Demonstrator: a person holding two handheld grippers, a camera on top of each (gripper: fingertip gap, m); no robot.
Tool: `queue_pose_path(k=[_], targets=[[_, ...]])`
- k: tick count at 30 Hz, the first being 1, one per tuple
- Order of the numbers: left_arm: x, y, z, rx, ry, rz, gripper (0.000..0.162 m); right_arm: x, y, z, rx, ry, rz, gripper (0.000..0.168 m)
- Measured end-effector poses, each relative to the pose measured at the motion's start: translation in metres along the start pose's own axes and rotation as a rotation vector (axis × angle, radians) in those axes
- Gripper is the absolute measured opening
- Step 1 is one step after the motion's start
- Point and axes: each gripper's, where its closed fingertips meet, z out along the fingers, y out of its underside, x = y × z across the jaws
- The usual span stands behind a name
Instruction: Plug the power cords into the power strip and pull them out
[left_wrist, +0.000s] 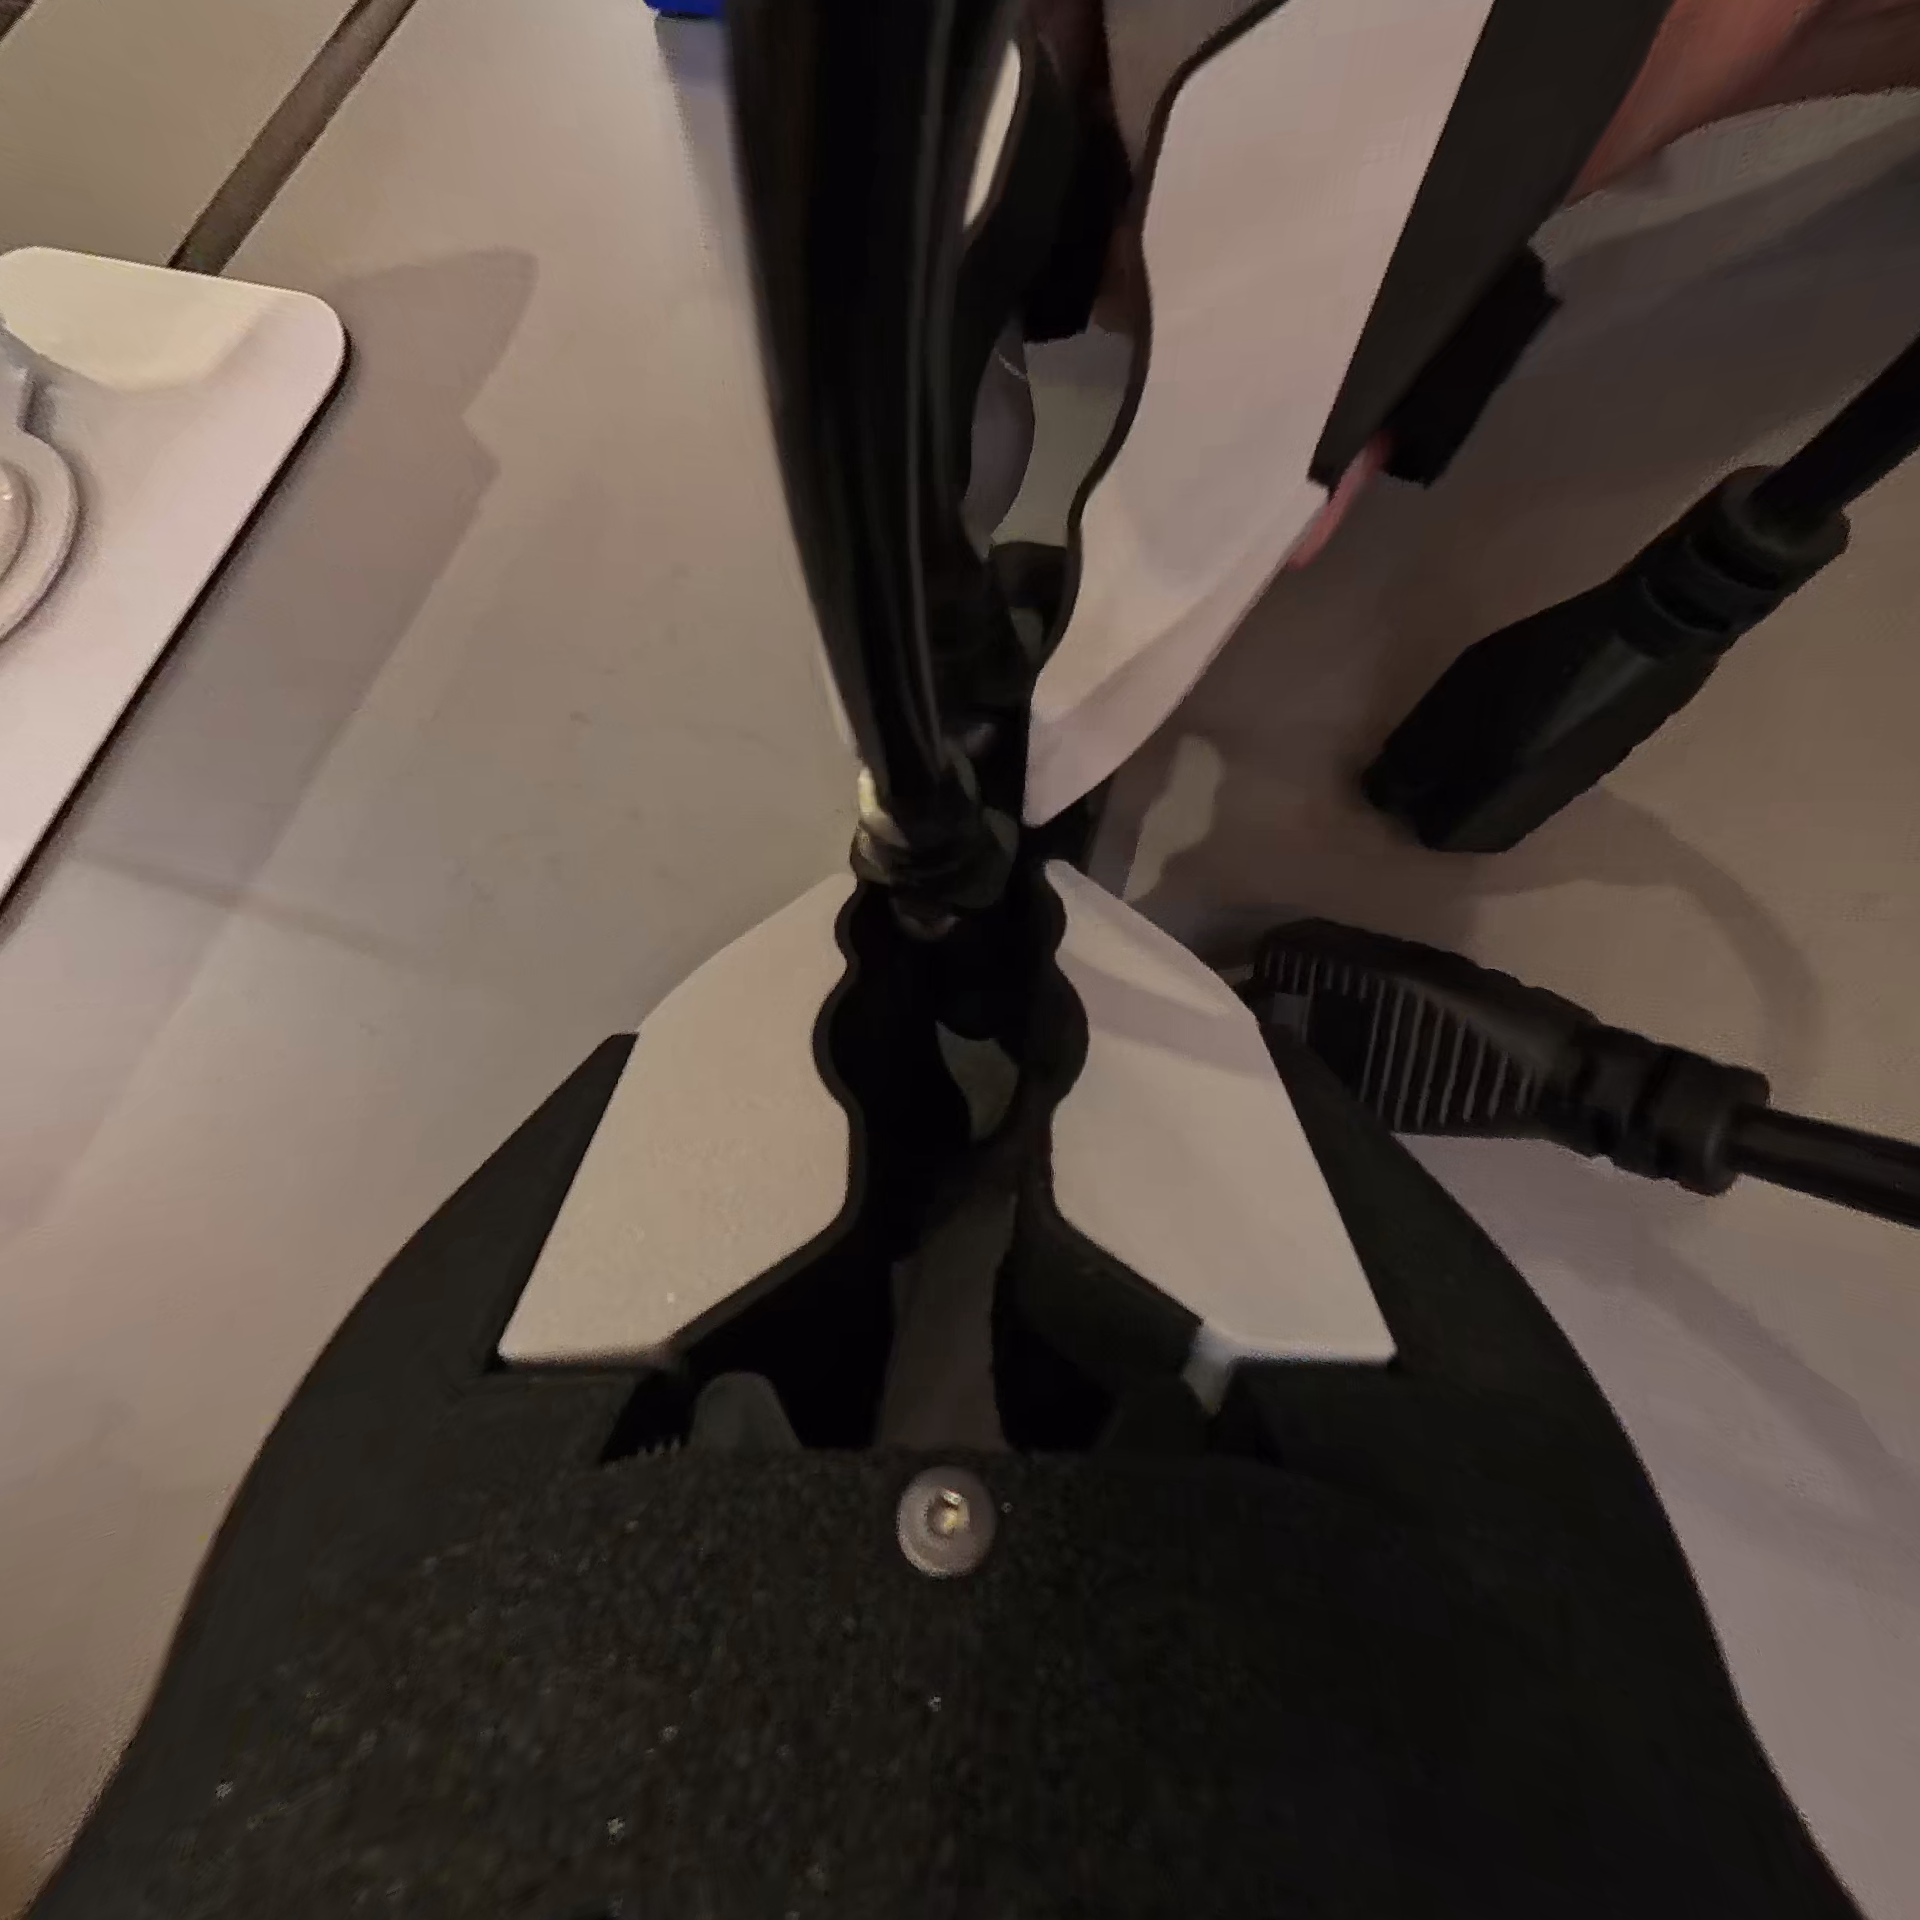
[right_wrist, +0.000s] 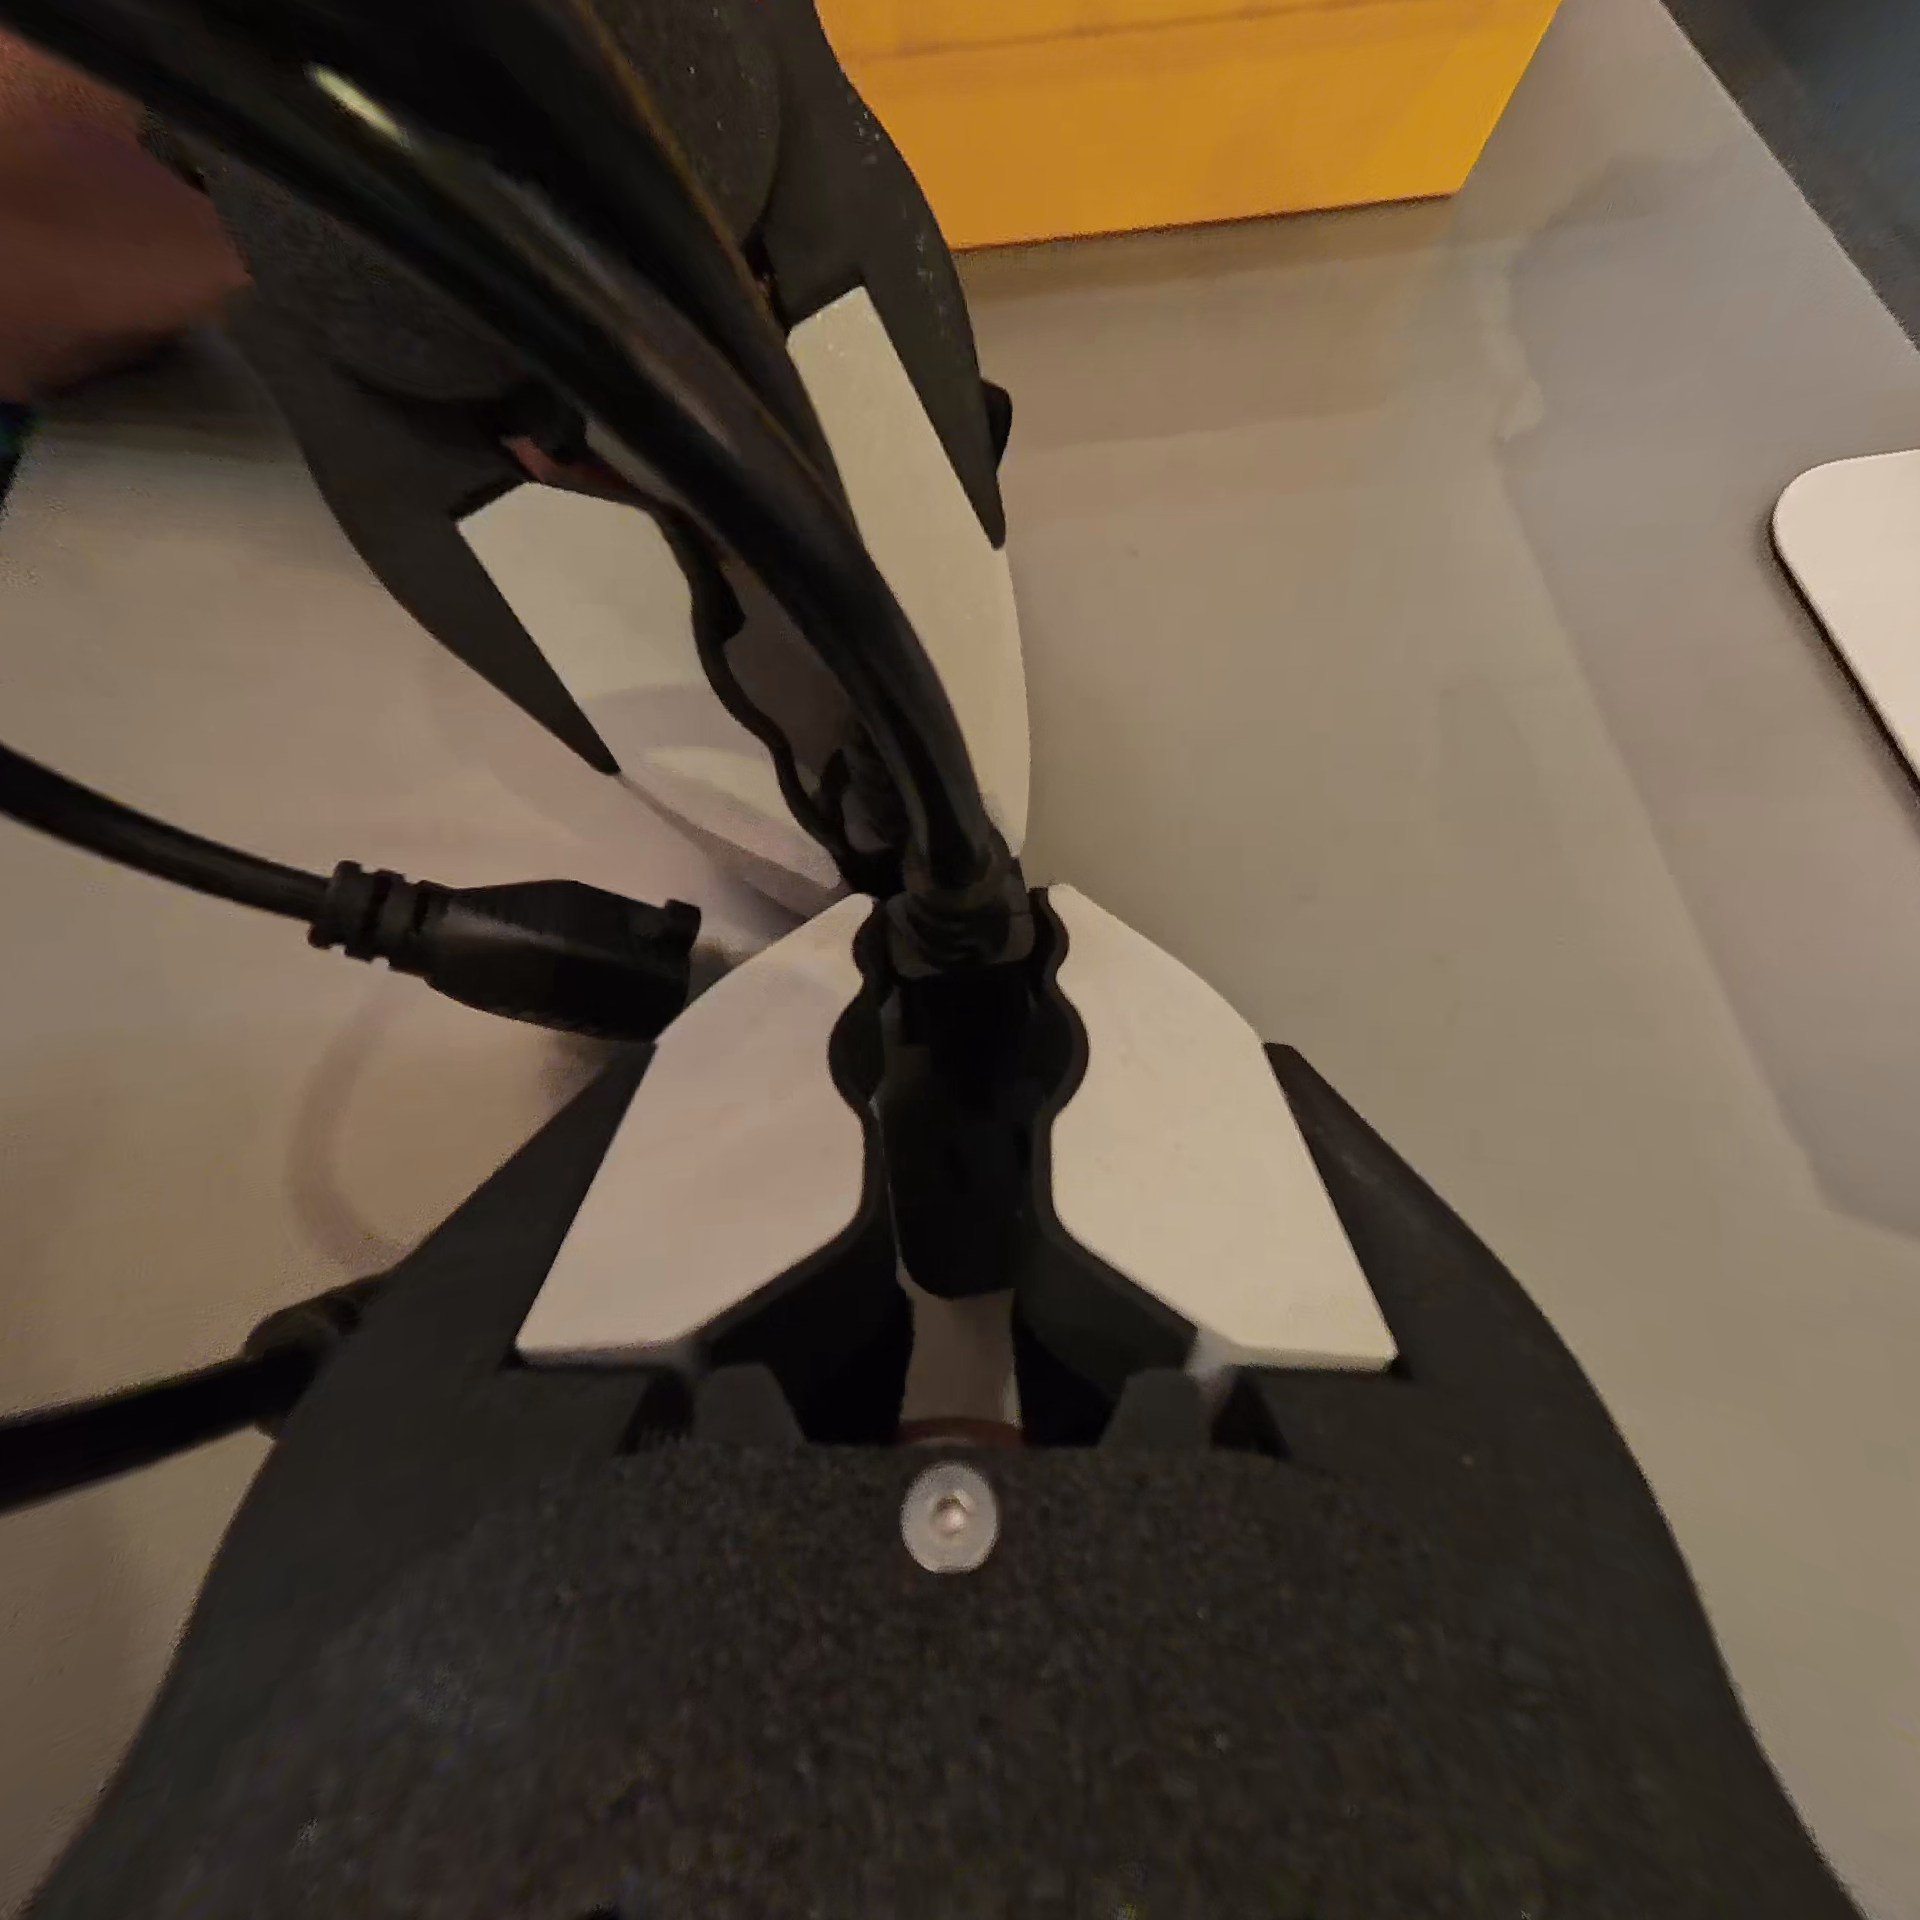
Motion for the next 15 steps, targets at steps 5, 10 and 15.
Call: queue_pose_path(k=[5,10,15], targets=[[0.005,0.001,-0.001,0.013,0.04,-0.016,0.03,-0.005,0.004,-0.006,0.031,-0.058,0.013,0.025],[-0.002,0.003,-0.002,-0.011,0.017,-0.029,0.03,0.001,-0.003,0.002,-0.012,-0.013,-0.012,0.024],[0.003,0.004,-0.004,-0.011,0.042,-0.025,0.029,-0.004,0.0,-0.001,0.033,-0.064,0.019,0.024]])
